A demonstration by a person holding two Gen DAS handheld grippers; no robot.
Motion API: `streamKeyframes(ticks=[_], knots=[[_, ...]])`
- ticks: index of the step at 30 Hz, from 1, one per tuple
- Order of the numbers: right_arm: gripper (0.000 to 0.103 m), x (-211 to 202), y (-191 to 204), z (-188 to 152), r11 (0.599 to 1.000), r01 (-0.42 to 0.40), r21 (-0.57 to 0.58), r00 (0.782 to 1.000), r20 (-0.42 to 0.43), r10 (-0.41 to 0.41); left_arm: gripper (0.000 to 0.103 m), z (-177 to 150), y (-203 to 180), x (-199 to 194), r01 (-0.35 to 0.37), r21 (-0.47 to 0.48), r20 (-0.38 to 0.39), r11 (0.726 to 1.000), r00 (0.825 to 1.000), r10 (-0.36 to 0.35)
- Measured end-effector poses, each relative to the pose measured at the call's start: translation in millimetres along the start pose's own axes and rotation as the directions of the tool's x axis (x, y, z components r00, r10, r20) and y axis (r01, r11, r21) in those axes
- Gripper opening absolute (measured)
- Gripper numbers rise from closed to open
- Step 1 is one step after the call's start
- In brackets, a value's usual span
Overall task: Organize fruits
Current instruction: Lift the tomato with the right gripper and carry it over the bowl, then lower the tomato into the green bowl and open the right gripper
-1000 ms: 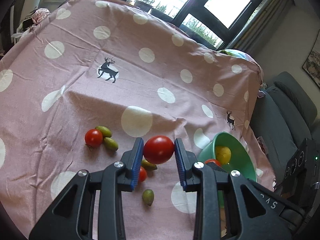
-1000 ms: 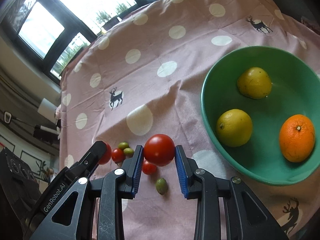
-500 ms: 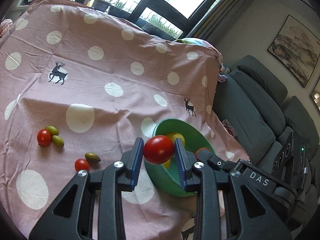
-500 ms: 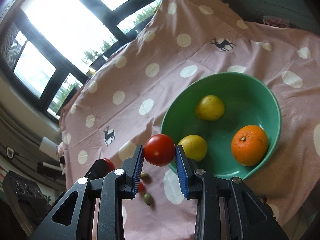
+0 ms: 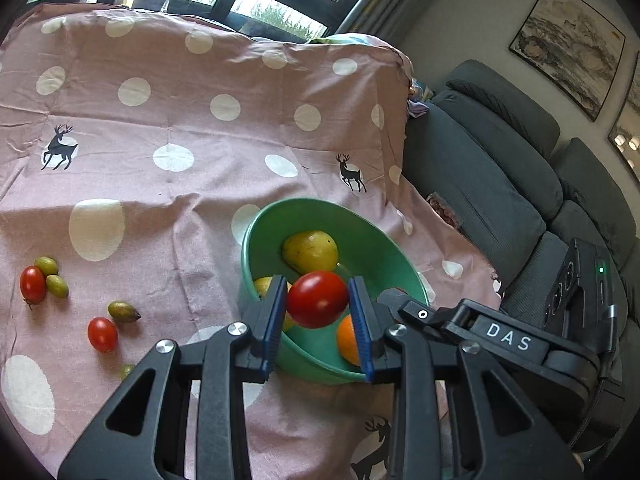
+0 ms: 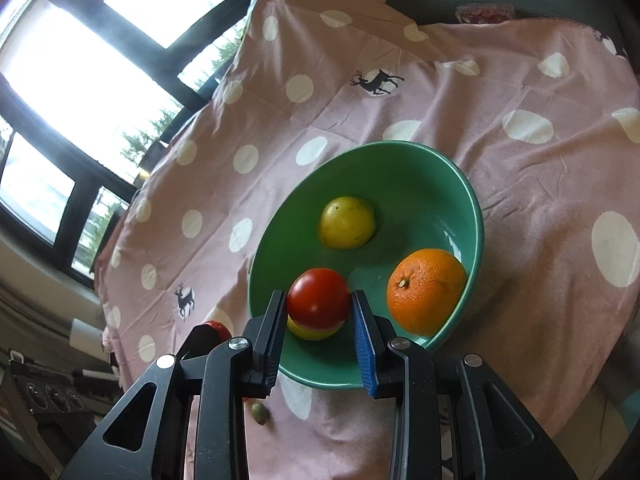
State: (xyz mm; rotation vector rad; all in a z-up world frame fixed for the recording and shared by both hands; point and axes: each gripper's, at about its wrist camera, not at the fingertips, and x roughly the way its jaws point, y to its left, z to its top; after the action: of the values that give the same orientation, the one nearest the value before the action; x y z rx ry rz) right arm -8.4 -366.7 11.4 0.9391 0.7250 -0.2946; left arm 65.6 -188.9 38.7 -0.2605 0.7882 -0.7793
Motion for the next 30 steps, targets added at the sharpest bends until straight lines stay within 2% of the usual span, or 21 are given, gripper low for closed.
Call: streamKeyframes(ticks=[11,30], knots=[[0.034,9,-15,4,0.996,0.076,0.039,0.997,-0.022,-0.075,0.031,-9,-7,26,-0.02,0.054,-0.067,0.998,0.998,0.024],[0.034,15,-16,2,0.994,0.103,0.028,0.994,-0.048,-0.101,0.03,-14,-9,41,-0.034,0.068,-0.105,0.997,0.994,0.041]])
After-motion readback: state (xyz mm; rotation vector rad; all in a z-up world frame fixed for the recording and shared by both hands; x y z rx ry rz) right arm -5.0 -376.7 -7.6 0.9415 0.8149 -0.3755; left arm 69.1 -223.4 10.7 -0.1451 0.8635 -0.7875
